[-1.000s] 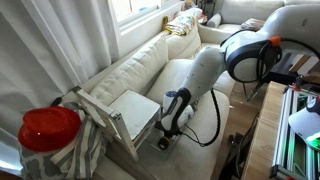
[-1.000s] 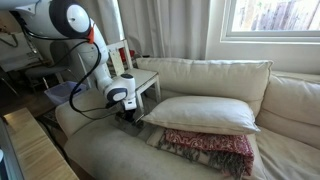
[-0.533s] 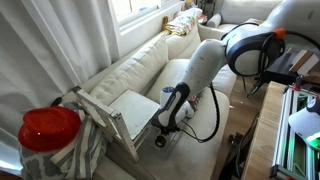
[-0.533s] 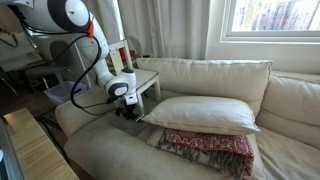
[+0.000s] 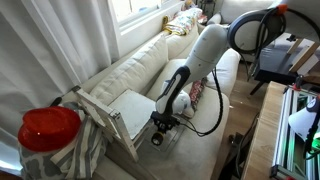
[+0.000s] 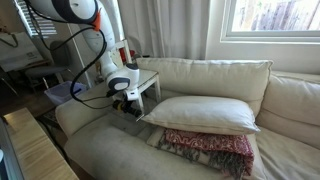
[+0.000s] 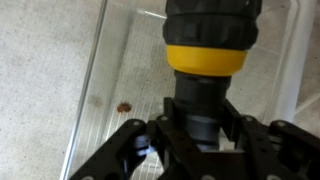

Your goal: Remove the black torch from the fridge vegetable box and put it on the pillow, then put the vegetable box on the chair

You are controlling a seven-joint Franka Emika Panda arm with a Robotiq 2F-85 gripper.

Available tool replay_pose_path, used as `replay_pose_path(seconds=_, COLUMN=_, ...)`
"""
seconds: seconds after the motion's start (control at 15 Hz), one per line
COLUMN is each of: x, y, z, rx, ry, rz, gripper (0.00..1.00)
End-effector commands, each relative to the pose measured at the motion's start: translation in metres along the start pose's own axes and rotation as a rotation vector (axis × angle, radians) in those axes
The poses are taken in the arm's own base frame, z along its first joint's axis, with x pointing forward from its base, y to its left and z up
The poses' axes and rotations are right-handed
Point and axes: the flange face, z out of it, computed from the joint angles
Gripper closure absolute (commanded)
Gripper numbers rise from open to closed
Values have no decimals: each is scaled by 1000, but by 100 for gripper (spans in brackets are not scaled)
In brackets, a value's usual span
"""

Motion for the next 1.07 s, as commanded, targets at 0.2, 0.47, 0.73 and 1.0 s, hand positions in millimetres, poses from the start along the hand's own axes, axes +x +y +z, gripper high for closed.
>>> replay_pose_path(seconds=0.2, x=-16, y=25, z=-59, rx=-51, ry=-28, rz=-16, gripper=77)
replay_pose_path(seconds=0.47, x=-32, y=37, z=-100, rx=-65, ry=-30, rz=-13, gripper=77)
replay_pose_path(seconds=0.73, x=-25, y=61, z=-146, rx=-100, ry=59, rz=3, gripper=77)
replay_pose_path(seconds=1.0, x=-8, y=62, z=-150, rx=-82, ry=89, rz=4, gripper=52)
